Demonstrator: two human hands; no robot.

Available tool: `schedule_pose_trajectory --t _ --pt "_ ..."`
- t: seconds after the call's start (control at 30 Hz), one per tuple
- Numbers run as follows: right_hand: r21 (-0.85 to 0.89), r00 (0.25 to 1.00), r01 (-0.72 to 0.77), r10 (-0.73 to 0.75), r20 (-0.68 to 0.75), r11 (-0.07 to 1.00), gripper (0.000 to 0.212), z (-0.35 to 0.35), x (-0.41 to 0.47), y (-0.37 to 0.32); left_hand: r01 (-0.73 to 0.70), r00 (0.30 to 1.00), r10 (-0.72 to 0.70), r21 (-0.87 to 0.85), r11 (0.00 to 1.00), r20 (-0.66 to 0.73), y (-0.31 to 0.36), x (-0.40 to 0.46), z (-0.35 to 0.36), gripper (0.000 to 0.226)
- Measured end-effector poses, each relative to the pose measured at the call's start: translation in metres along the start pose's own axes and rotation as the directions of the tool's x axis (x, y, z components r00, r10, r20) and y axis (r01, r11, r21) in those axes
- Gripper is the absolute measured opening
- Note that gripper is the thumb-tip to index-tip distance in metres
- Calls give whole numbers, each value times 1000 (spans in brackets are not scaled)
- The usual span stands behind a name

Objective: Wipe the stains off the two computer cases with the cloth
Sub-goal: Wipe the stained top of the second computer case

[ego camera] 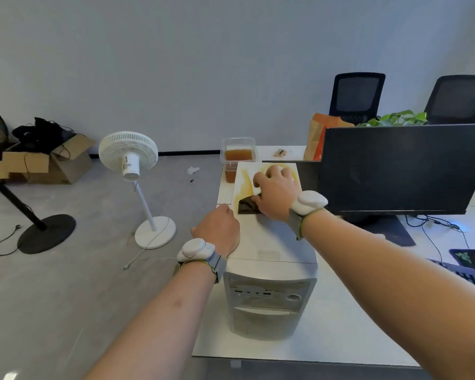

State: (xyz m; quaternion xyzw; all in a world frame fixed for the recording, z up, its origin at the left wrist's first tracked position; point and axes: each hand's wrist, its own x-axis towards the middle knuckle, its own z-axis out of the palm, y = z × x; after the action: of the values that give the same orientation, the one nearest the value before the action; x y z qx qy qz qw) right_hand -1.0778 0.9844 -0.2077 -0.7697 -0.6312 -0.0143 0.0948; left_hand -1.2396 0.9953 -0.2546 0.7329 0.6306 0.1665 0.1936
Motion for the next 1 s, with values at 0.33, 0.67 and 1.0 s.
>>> schedule_pose_trajectory --t 0.33,0.67,1.0 --pt "172 922 242 -282 266 955 36 -22 -22 3 -26 1000 26 7 1000 6 1 -5 -4 26" --pt "72 952 196 -207 226 978 29 -3 1 -31 83 996 -84 -17 996 -29 7 -5 -1 22" --pt "27 962 -49 39 272 998 26 -23 -26 10 1 1000 0 -63 998 13 3 -7 -4 23"
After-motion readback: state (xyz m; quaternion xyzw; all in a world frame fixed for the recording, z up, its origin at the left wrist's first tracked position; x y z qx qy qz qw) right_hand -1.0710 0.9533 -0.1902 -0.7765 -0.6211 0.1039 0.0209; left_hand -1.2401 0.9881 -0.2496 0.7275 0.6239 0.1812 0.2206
